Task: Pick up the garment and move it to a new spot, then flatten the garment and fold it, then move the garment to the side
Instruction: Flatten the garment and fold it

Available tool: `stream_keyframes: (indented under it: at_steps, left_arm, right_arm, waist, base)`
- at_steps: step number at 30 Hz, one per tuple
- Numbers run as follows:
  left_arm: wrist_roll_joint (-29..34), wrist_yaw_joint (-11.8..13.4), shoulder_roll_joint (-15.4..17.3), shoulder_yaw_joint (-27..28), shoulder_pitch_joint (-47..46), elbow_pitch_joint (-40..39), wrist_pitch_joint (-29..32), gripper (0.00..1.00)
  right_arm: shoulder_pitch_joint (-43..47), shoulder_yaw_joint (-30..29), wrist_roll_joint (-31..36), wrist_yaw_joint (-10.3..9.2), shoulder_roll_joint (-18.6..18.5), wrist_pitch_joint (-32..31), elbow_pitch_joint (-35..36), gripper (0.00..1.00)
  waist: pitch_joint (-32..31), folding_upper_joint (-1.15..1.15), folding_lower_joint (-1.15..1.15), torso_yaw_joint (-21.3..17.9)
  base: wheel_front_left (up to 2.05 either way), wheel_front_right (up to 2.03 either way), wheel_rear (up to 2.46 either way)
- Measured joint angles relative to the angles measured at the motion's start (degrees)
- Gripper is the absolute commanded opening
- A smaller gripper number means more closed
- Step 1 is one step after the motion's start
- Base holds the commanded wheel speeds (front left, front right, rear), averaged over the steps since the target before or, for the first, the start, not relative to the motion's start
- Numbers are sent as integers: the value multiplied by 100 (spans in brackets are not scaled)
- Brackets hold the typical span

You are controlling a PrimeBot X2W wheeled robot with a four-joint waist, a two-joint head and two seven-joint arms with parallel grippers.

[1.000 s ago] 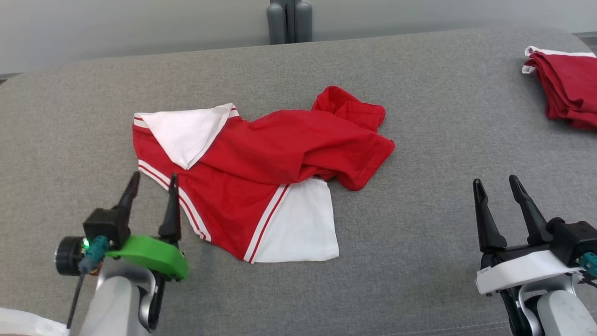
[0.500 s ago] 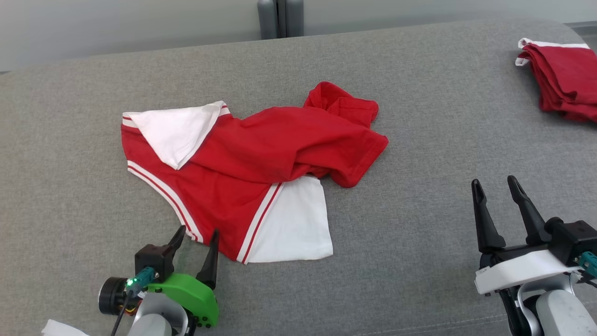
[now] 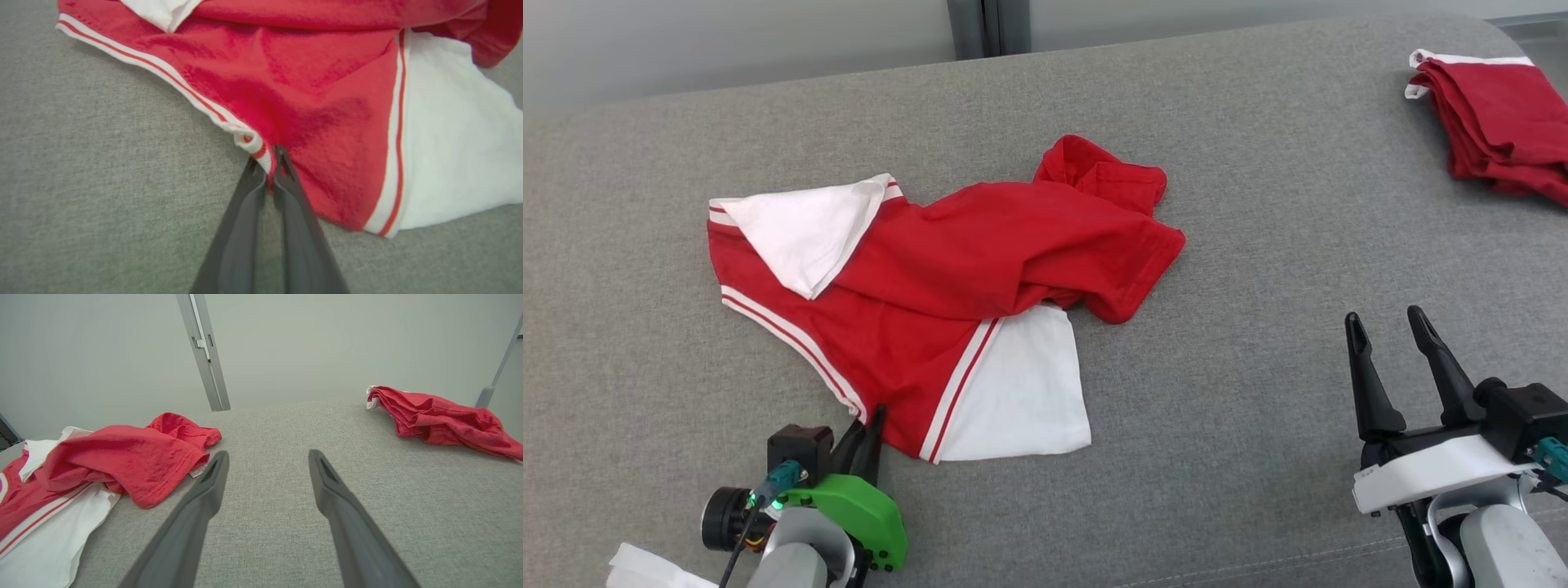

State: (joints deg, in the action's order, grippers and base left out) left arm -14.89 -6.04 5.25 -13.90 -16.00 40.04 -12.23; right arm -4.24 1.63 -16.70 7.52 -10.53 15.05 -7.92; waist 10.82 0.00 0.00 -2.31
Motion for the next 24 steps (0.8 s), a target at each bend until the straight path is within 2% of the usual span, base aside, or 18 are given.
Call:
stream_keyframes:
  at_steps: [4,14,17,18,19,20,24]
  left_arm:
    - [-59,45,81,127,-46,11,-107,0]
    - [-327,319,700,694,74,-613,-142,0]
    - [-365,357,747,734,139,-761,-66,0]
    - [-365,375,744,726,149,-803,-45,43]
    - [-366,391,728,720,160,-872,-51,93]
    - [-367,411,699,712,166,-947,-62,100]
    - [-376,455,589,703,219,-1236,-180,100]
  right_arm:
    - [1,-47,0,0,3,0,-8,100]
    - [43,-98,1,0,37,0,-49,100]
    - [46,-100,1,0,37,0,-58,100]
    - [46,-100,1,0,38,0,-60,100]
    - [47,-102,0,0,40,0,-66,100]
    - [48,-111,1,0,43,0,-75,100]
    - [67,-171,1,0,46,0,-100,100]
  waist:
    - [-23,0,0,20]
    - [-136,0,0,125]
    - [-143,0,0,136]
    - [-143,0,0,138]
    - [-145,0,0,144]
    - [-149,0,0,154]
    - [-182,0,0,232]
  base:
    - [0,0,0]
    - [0,0,0]
    - [0,0,0]
    - [0,0,0]
    - [0,0,0]
    - [0,0,0]
    - [0,0,0]
